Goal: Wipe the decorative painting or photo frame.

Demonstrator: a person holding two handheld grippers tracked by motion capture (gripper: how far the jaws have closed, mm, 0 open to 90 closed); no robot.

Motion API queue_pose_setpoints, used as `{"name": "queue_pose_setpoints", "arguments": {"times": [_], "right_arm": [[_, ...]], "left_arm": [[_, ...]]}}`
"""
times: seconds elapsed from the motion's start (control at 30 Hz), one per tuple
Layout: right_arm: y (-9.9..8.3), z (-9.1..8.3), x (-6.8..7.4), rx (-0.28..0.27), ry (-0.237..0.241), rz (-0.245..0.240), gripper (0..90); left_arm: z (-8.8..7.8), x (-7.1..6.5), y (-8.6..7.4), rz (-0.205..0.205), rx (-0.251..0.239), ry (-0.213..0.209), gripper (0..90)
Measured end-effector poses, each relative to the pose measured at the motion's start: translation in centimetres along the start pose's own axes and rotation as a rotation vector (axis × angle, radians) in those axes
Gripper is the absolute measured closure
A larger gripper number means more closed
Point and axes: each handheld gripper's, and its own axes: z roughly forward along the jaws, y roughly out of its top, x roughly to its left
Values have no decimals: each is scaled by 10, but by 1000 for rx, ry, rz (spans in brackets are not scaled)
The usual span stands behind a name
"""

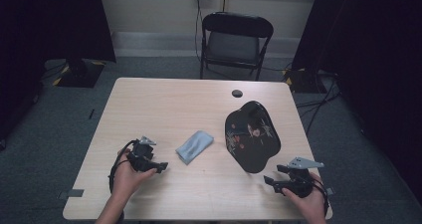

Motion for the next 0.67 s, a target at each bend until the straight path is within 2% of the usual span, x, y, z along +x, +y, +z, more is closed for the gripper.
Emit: {"name": "queue_pose_setpoints", "arguments": {"times": [0.07,0.2,0.3,0.47,0.53,0.6,0.67], "right_arm": [[-3,2,0,9,-3,-9,253],[-7,8,-1,25,-21,-35,225],[-8,9,0,12,-26,-49,209],[-8,11,2,29,-20,-84,152],[-8,12,4,38,-36,-103,150],[-8,13,6,47,-45,-125,138],[-8,13,6,49,-44,-124,138]], "left_arm": [[0,1,-2,-7,-2,4,271],[-1,3,-6,20,-13,13,266],[-1,4,-11,38,-45,19,259],[0,4,-13,71,-46,23,227],[0,4,-13,91,-45,32,223],[0,3,-14,94,-48,33,214],[1,3,-15,103,-55,37,210]]}}
